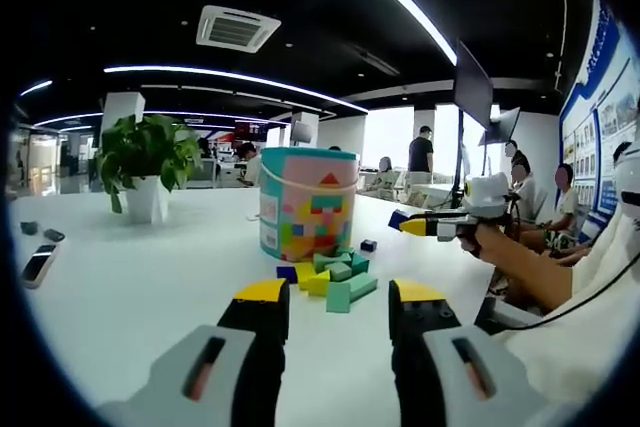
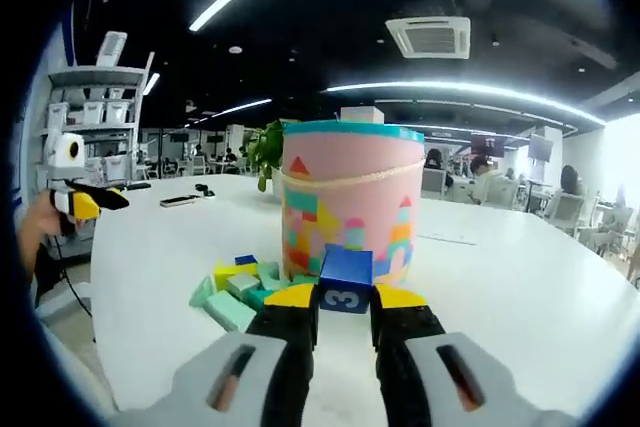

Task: Arrange the toys in the designated storage area by placing each visible toy with the group until no toy remains scattered across the table.

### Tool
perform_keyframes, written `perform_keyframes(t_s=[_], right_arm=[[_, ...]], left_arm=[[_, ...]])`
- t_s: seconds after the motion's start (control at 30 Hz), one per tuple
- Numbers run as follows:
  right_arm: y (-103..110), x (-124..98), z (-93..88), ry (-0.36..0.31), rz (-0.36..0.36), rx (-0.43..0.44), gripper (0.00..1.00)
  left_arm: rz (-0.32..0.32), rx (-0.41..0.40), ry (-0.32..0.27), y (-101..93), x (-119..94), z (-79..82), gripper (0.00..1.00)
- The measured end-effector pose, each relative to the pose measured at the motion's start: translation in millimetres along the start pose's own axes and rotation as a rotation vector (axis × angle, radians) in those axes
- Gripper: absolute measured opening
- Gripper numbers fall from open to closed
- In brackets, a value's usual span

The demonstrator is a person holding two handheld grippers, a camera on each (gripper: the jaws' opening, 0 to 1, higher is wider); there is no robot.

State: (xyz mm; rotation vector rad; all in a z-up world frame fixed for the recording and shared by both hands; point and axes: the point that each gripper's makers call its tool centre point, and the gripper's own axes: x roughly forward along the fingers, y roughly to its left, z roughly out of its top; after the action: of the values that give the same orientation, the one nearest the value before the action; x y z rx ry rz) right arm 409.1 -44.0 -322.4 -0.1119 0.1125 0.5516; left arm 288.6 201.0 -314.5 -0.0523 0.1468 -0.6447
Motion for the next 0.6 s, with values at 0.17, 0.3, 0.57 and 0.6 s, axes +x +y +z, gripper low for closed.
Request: perform_keyframes(t_s=[0.17,0.3,0.57,0.6], right_arm=[[0.8,5.7,45.2,-0.052,0.044,-0.014,0.2],[4.4,11.2,81.8,-0.087,0.066,-0.043,0.2],[-2.4,36.3,151.6,-0.125,0.058,0.027,0.2],[-3.0,42.2,154.2,-0.117,0.057,0.028,0.2]], left_arm=[[0.006,0.011,0.01,1.8,-1.2,1.0,0.4],[0.02,0.012,-0.006,5.0,-4.1,6.7,0.4],[0.007,0.018,0.002,-0.4,-1.7,3.0,0.4],[0.006,0.017,-0.001,-0.4,-1.9,3.5,0.4]])
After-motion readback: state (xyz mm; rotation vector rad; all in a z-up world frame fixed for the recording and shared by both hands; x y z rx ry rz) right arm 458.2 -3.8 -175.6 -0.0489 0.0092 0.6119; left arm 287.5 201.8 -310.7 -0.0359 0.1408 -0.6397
